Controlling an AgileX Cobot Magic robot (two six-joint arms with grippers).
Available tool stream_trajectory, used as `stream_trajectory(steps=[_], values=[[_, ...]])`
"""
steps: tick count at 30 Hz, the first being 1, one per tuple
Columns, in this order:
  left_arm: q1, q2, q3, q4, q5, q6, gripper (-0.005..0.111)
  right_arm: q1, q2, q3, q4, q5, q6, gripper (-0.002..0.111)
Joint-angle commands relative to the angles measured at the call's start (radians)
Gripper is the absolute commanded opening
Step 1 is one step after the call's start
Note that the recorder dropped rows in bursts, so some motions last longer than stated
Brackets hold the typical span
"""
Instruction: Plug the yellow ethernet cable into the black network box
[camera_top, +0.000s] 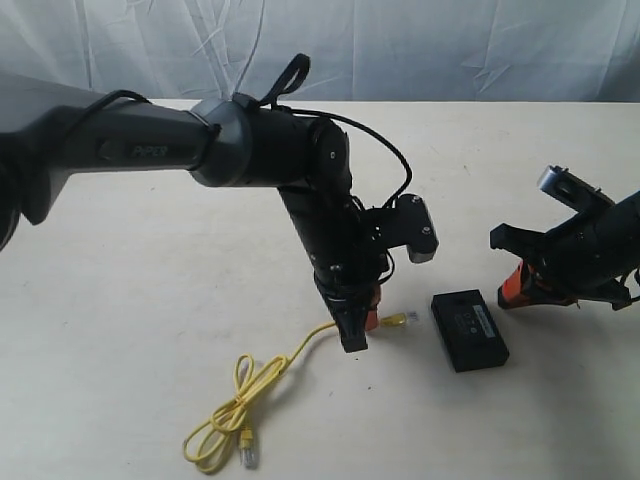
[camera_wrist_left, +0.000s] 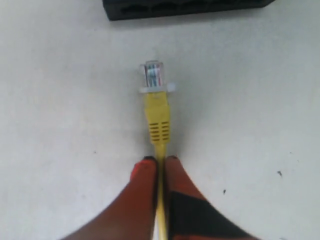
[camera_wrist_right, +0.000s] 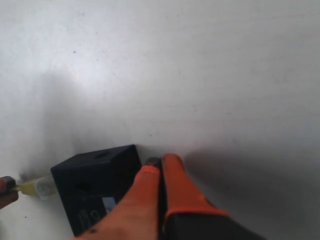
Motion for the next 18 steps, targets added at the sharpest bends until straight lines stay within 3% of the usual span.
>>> stream_trajectory(steps=[1,10,18], values=[[-0.003,-0.024,-0.009,0.004,0.032,-0.029,0.000,-0.003,-0.010,0.002,-0.010,0.013,-0.003,-0.001],[-0.005,-0.020,-0.009,-0.007,0.030,-0.062,0.000,-0.003,0.005,0.002,-0.010,0.021,-0.003,-0.001],[-0.047,-0.020,-0.013,0.071,-0.020,-0.156,0.000,-0.003,0.025,0.002,-0.003,0.021,-0.006,-0.001]])
